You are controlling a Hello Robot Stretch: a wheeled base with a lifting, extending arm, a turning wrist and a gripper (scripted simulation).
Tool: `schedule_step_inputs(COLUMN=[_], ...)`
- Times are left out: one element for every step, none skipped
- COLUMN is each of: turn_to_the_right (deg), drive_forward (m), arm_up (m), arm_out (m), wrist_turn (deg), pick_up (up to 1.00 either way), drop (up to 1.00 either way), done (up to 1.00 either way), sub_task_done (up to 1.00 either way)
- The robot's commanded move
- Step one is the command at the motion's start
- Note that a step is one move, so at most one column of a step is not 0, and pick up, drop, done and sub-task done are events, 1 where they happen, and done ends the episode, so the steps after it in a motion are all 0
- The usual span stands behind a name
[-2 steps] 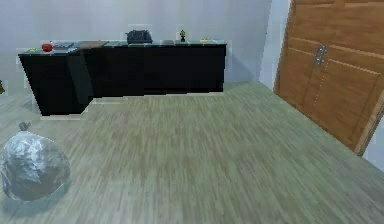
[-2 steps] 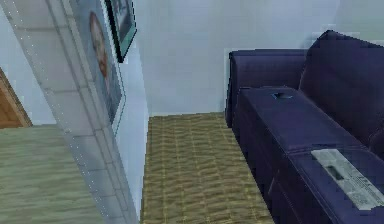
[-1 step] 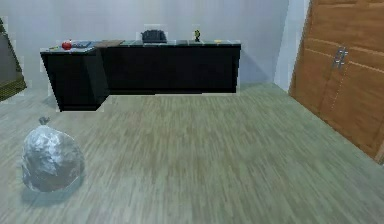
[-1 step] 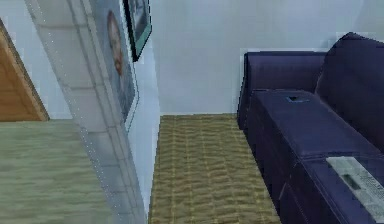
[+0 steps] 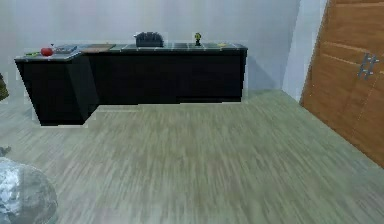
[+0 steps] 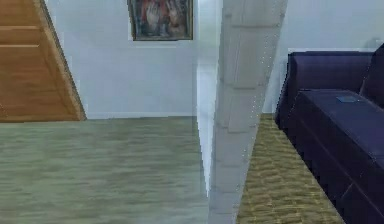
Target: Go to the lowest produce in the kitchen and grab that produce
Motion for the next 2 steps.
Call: schedule_step_inputs(turn_to_the_right=[-3.0,0.0], drive_forward=[0.00,0.40], arm_up=[0.00,0.00], arm_out=[0.00,0.00], wrist_turn=[0.0,0.0], pick_up=[0.00,0.00], drop=[0.00,0.00], done=[0.00,0.00], sub_task_done=[0.00,0.00])
